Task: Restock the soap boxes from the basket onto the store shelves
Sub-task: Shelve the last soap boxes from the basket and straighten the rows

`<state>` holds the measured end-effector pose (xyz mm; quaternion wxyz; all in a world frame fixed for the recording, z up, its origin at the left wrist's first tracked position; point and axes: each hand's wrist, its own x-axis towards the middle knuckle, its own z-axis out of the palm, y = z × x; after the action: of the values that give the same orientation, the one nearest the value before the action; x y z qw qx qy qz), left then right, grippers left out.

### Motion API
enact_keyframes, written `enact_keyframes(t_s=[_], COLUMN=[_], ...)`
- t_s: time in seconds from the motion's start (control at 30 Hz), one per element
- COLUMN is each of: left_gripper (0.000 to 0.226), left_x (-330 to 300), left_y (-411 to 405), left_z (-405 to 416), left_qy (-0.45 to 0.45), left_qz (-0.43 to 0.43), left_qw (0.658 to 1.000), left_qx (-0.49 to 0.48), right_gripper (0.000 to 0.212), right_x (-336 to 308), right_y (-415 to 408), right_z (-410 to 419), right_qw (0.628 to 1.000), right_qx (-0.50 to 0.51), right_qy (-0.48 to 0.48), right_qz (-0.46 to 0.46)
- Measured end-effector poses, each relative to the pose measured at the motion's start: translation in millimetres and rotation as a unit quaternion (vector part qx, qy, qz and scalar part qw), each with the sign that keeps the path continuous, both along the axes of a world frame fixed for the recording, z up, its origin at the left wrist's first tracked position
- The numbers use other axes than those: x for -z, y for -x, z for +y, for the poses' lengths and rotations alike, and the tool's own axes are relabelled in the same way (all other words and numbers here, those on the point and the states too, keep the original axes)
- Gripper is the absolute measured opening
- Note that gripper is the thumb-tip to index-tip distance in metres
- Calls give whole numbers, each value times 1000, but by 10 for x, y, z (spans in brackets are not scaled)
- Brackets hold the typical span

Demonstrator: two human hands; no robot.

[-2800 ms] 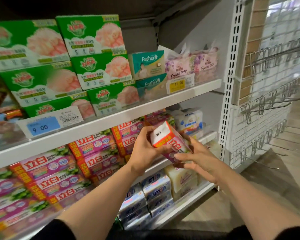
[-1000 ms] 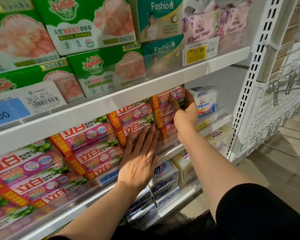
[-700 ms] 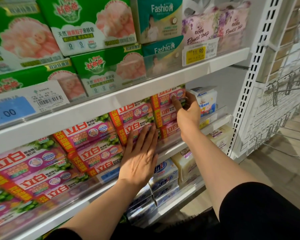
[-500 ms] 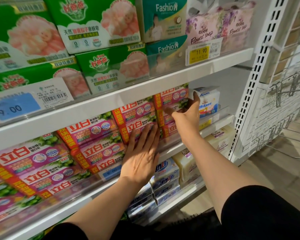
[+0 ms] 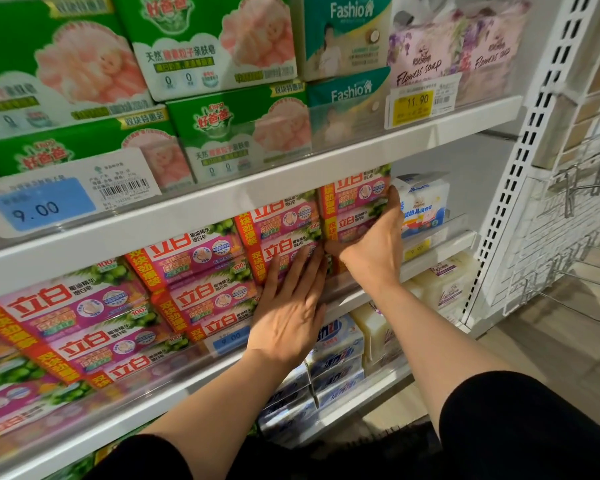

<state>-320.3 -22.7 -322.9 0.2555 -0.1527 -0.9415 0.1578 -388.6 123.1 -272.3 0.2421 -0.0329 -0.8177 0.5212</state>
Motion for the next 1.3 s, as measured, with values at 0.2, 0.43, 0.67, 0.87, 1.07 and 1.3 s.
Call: enact_keyframes(t_s=[0.2,0.43,0.67,0.87,1.07,1.3], left_gripper=[64,65,63,81,82,77], left_x=[1,-3,0,2,3,16], left_y=[-12,-8,-265,-813,-909,-870], left_z=[5,1,-189,-817,-1127,-1128], left_qy=[9,12,22,-21,46,32], left_qz=[18,18,0,27,-18,-10], left_qw=[1000,1000,997,999,998,999], left_qx=[3,0,73,-19,-33,-20], right_gripper=[124,123,83,68,76,81], right_x=[-15,-6,13,324,421,453], right_y=[12,4,-427,-817,-868,-843], right_z=[66,77,-222,-707,-869,-919], right_qw=[1000,1000,989,991,988,995], right_qx=[-13,-17,82,16,38,42], right_qy=[4,6,-86,-134,-146,-85], right_qz=[4,9,88,18,-27,-13])
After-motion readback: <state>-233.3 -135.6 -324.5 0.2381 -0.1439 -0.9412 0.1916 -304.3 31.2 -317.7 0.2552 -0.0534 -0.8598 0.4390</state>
